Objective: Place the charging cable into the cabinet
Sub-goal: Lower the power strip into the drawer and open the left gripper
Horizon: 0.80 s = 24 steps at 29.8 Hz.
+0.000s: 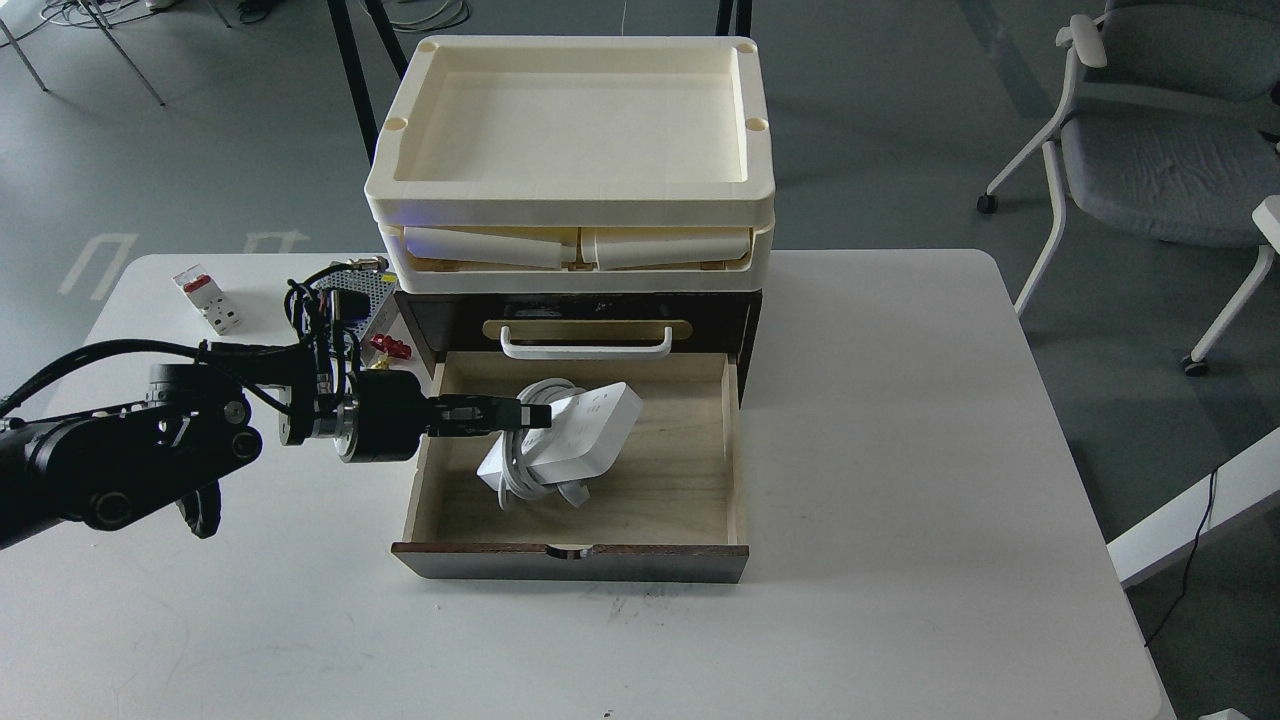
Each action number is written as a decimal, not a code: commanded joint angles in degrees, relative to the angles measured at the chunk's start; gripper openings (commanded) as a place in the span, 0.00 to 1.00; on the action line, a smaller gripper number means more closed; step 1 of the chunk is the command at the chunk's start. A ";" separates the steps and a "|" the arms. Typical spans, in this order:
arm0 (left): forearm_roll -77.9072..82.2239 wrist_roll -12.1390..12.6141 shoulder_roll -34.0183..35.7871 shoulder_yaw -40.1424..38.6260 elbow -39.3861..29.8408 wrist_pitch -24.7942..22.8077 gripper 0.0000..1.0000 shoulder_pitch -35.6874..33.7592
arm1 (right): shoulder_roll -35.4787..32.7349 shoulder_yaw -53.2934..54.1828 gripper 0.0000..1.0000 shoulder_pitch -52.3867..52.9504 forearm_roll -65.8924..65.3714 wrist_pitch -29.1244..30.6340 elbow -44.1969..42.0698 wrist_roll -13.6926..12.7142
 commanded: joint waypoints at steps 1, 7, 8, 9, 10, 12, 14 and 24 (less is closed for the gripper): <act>-0.04 0.05 -0.51 0.74 0.44 0.46 0.31 -0.08 | -0.03 0.00 1.00 -0.11 0.02 0.00 -0.08 0.00; -0.74 0.05 -0.60 0.57 0.44 0.55 0.74 -0.17 | 0.06 0.09 1.00 -0.46 0.11 0.00 0.01 0.00; -0.83 0.05 -0.60 0.31 0.44 0.46 0.81 -0.26 | 0.06 0.09 1.00 -0.55 0.11 0.00 0.01 0.00; -1.09 0.05 -0.60 0.04 0.44 0.46 0.86 -0.26 | 0.06 0.09 1.00 -0.72 0.11 0.00 0.01 0.00; -1.71 0.05 -0.60 -0.05 0.44 0.46 0.88 -0.26 | 0.06 0.09 1.00 -0.81 0.20 0.00 0.01 0.00; -4.59 0.05 -0.42 -0.14 0.35 0.46 0.92 -0.35 | 0.15 0.09 1.00 -0.81 0.20 0.00 0.01 0.00; -8.55 0.05 0.28 -0.84 0.00 0.55 0.93 -0.52 | 0.15 0.09 1.00 -0.81 0.20 0.00 0.10 0.00; -28.32 0.05 15.47 -10.50 -1.85 -3.28 0.94 6.59 | -0.12 3.78 1.00 0.68 0.20 0.00 0.98 -0.61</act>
